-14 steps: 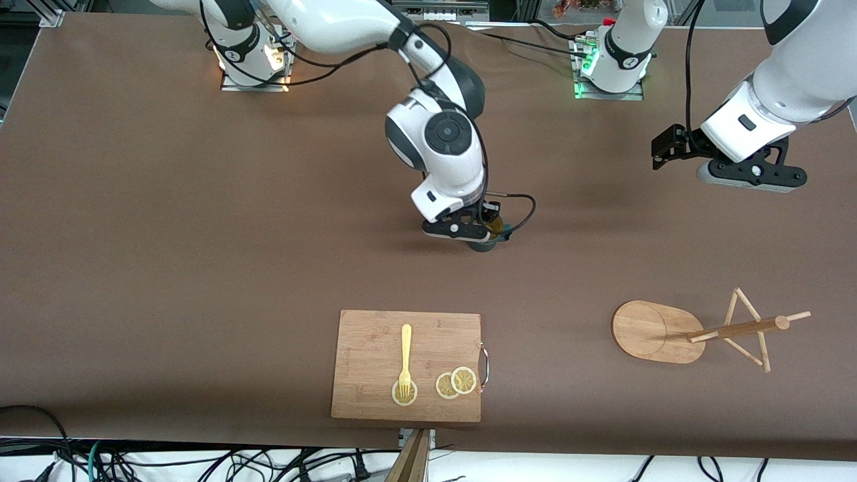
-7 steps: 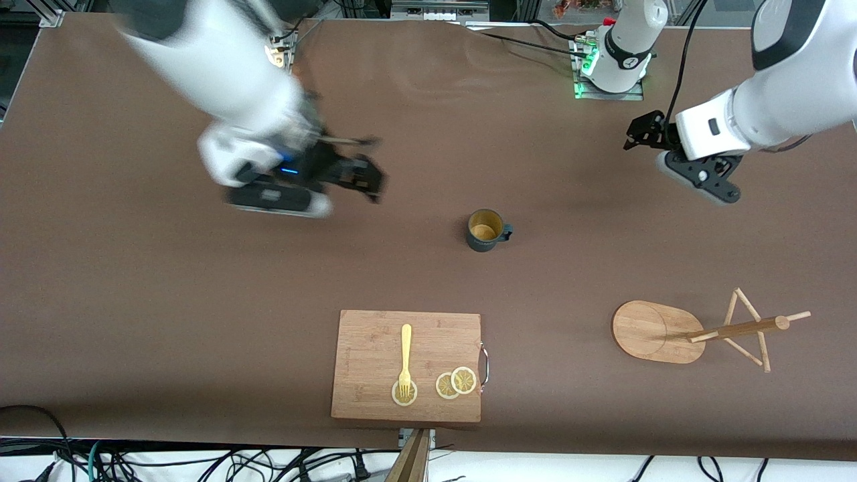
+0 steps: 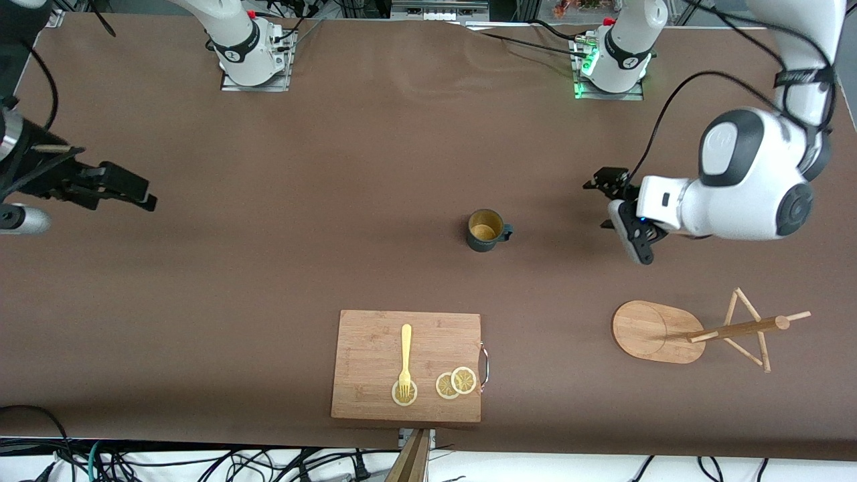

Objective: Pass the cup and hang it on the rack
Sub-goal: 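Set the teal mug down upright and withdraw the right gripper, then reach the left gripper to the teal mug handle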

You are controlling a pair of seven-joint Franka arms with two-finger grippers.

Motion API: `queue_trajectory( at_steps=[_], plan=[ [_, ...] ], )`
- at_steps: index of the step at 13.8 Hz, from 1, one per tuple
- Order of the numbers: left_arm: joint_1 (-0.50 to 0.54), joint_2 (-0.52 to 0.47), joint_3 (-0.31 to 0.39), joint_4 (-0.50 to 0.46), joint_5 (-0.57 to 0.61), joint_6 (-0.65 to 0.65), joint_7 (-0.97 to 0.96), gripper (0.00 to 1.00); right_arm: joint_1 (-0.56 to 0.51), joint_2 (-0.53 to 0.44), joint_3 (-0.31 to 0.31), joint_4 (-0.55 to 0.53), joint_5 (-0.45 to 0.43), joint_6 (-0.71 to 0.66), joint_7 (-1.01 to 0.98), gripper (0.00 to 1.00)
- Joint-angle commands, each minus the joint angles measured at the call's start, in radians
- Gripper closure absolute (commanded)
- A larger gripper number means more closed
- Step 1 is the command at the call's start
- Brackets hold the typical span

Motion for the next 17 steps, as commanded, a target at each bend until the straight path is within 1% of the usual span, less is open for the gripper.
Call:
queue_trajectory(
  at_steps=[1, 3, 4, 5, 6, 9, 10, 12, 13, 14, 16, 17],
  plan=[
    [-0.005, 0.102, -0.009, 0.022, -0.123, 0.066, 0.256, 0.00, 0.010, -0.008, -0.032, -0.072, 0.007, 0.016, -0.067, 0.00],
    [-0.042, 0.157, -0.009, 0.020, -0.173, 0.138, 0.417, 0.00, 0.010, -0.008, -0.034, -0.170, 0.004, 0.091, -0.079, 0.00],
    [-0.057, 0.177, -0.010, 0.007, -0.191, 0.183, 0.503, 0.00, 0.012, -0.008, -0.038, -0.214, -0.016, 0.120, -0.079, 0.00],
    [-0.065, 0.188, -0.010, -0.028, -0.243, 0.223, 0.586, 0.00, 0.016, -0.008, -0.035, -0.241, -0.057, 0.149, -0.081, 0.00],
    [-0.071, 0.187, -0.016, -0.084, -0.312, 0.264, 0.665, 0.00, 0.021, -0.008, -0.032, -0.262, -0.087, 0.169, -0.085, 0.00],
    [-0.073, 0.187, -0.041, -0.205, -0.472, 0.402, 0.923, 0.00, 0.059, -0.008, -0.028, -0.287, -0.125, 0.193, -0.087, 0.00],
    [-0.077, 0.188, -0.045, -0.233, -0.524, 0.427, 0.980, 0.00, 0.055, -0.017, -0.003, -0.299, -0.133, 0.194, -0.078, 0.00],
    [-0.093, 0.191, -0.045, -0.266, -0.599, 0.472, 1.080, 0.00, 0.007, -0.060, 0.088, -0.322, -0.189, 0.191, -0.072, 0.00],
    [-0.105, 0.199, -0.044, -0.270, -0.640, 0.473, 1.117, 0.00, -0.011, -0.075, 0.130, -0.340, -0.199, 0.194, -0.067, 0.00],
    [-0.108, 0.216, -0.045, -0.270, -0.665, 0.493, 1.164, 0.00, -0.052, -0.101, 0.177, -0.359, -0.216, 0.190, -0.064, 0.00],
    [-0.117, 0.249, -0.045, -0.270, -0.755, 0.521, 1.265, 0.00, -0.167, -0.207, 0.305, -0.461, -0.257, 0.196, -0.062, 0.00],
    [-0.126, 0.260, -0.044, -0.270, -0.782, 0.521, 1.298, 0.00, -0.210, -0.253, 0.346, -0.509, -0.265, 0.200, -0.064, 0.00]
  ],
)
